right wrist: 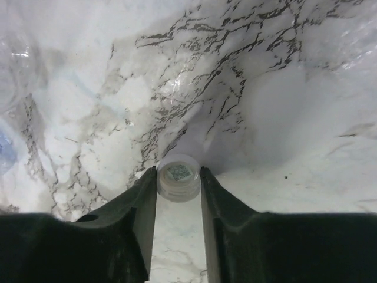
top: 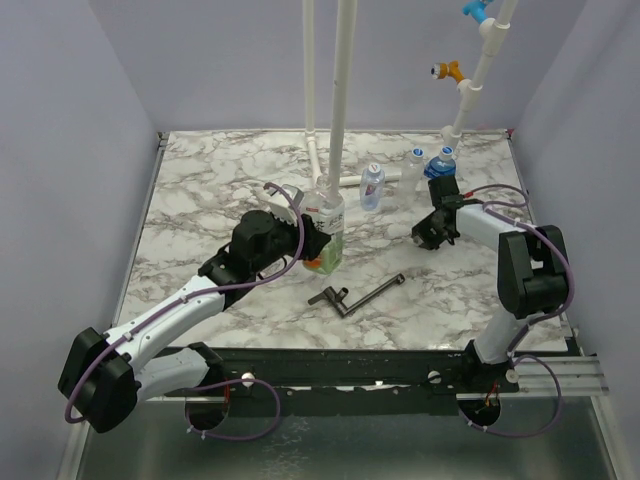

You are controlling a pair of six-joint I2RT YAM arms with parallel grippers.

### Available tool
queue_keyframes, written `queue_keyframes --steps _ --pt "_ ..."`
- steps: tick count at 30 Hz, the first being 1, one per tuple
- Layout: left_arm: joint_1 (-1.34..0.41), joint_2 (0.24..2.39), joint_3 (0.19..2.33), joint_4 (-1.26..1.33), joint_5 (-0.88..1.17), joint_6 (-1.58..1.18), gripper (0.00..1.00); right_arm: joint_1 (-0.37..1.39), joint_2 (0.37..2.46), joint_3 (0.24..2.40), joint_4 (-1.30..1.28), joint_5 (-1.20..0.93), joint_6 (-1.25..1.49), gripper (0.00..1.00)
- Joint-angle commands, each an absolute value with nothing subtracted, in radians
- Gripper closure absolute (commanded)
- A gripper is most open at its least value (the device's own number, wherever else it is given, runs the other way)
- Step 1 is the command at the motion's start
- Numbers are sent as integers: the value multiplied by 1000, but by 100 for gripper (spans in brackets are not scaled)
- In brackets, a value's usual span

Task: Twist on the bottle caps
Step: Adjust the bottle cap at the center of the board.

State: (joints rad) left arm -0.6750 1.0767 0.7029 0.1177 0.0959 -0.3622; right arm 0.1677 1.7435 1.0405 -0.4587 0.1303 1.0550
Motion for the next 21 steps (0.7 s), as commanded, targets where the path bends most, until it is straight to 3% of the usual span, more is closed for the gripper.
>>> queue_keyframes --steps 1,4,8,10,13,14,21 --pt "-663 1078 706 140 98 -361 100 170 1735 1010 -463 39 1052 58" --pt "-663 1083 689 165 114 -384 100 172 1671 1013 -495 66 995 40" --pt "-664 1084 667 184 145 -397 100 166 1576 988 -502 117 897 32" --pt "-663 1078 661 183 139 -393 100 209 1537 959 -472 150 837 38" --pt "-664 1070 662 169 132 -382 100 239 1524 939 -463 212 804 64" --pt "-664 1067 666 160 131 -379 100 242 1529 938 -470 231 807 68" --pt "-664 1076 672 133 114 -376 100 314 1575 949 -391 312 713 68"
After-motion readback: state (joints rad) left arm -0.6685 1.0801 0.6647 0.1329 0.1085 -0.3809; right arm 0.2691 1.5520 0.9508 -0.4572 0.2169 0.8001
